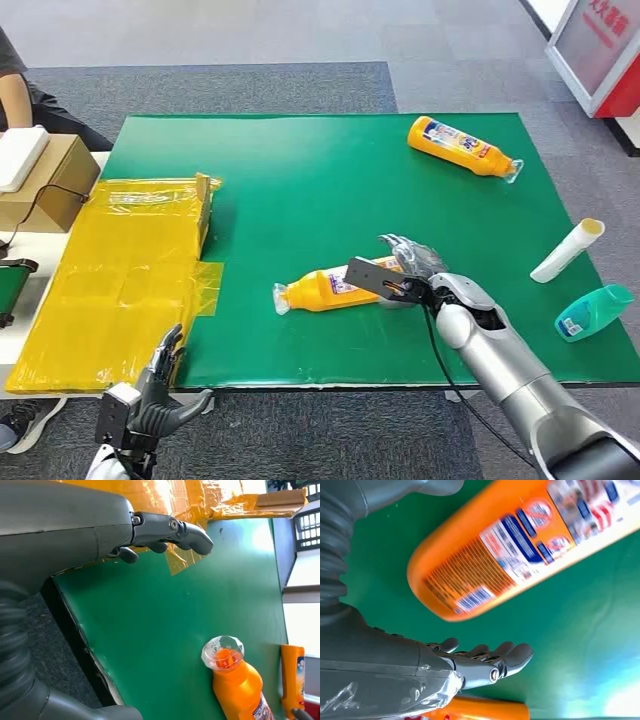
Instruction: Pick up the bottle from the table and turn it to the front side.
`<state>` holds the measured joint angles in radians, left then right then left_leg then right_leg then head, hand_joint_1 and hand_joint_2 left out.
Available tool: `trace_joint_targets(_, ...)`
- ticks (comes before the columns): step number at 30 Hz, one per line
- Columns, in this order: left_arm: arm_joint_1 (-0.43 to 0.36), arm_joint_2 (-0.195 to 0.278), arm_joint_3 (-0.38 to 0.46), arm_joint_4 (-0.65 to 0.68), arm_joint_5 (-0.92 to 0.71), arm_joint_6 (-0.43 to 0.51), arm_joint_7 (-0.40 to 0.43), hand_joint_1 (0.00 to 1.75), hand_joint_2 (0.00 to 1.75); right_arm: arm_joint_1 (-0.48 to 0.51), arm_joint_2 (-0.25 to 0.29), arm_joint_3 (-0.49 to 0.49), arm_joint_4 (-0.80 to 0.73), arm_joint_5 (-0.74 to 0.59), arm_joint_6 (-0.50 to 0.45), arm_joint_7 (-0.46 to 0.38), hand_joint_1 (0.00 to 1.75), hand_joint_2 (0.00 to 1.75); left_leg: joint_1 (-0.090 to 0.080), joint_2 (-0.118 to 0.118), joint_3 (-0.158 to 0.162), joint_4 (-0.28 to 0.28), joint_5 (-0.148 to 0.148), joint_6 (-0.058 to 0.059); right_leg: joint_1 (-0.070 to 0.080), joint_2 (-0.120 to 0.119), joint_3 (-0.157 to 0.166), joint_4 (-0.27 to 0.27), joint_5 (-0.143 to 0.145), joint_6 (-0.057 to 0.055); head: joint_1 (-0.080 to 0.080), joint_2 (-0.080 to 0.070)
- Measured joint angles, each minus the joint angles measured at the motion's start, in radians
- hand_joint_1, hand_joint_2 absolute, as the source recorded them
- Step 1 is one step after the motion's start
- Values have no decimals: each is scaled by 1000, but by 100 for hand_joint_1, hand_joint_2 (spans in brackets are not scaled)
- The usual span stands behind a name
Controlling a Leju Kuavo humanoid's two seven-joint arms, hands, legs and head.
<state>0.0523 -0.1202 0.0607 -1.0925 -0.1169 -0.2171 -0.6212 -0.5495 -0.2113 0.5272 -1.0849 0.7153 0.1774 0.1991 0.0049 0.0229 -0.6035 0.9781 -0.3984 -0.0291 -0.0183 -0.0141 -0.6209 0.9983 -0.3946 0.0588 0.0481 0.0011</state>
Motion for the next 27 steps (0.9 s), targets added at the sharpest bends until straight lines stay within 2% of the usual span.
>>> trace_joint_targets(9, -9, 0, 0, 13, -8, -5, -7, 0, 175, -66, 5, 43, 23, 6, 34, 9, 0, 175, 0, 0, 0, 0, 0, 0, 0, 0, 0, 0, 0, 0, 0, 0)
trace_joint_targets(17, -37, 0, -1, 41, -10, -8, -16, 0, 175, -172, 58, 107, 242, 16, 63, -16, 0, 175, 0, 0, 0, 0, 1, 0, 0, 0, 0, 0, 0, 0, 0, 0)
trace_joint_targets(25, -53, 1, -2, 71, -9, -7, -31, 0, 175, -210, 91, 142, 403, 7, 73, -37, 0, 175, 0, 0, 0, 0, 1, 1, 0, -1, 0, 0, 0, 0, 0, 0)
trace_joint_targets(26, -54, 1, -2, 74, -9, -7, -32, 0, 175, -215, 94, 145, 417, 6, 73, -40, 4, 175, 0, 0, 0, 0, 1, 1, 0, -1, 0, 0, 0, 0, 0, 0)
trace_joint_targets(27, -56, 1, -2, 76, -8, -7, -33, 0, 175, -219, 97, 148, 428, 6, 74, -42, 43, 175, 0, 0, 0, 0, 1, 1, 0, -1, 0, 0, 0, 0, 0, 0)
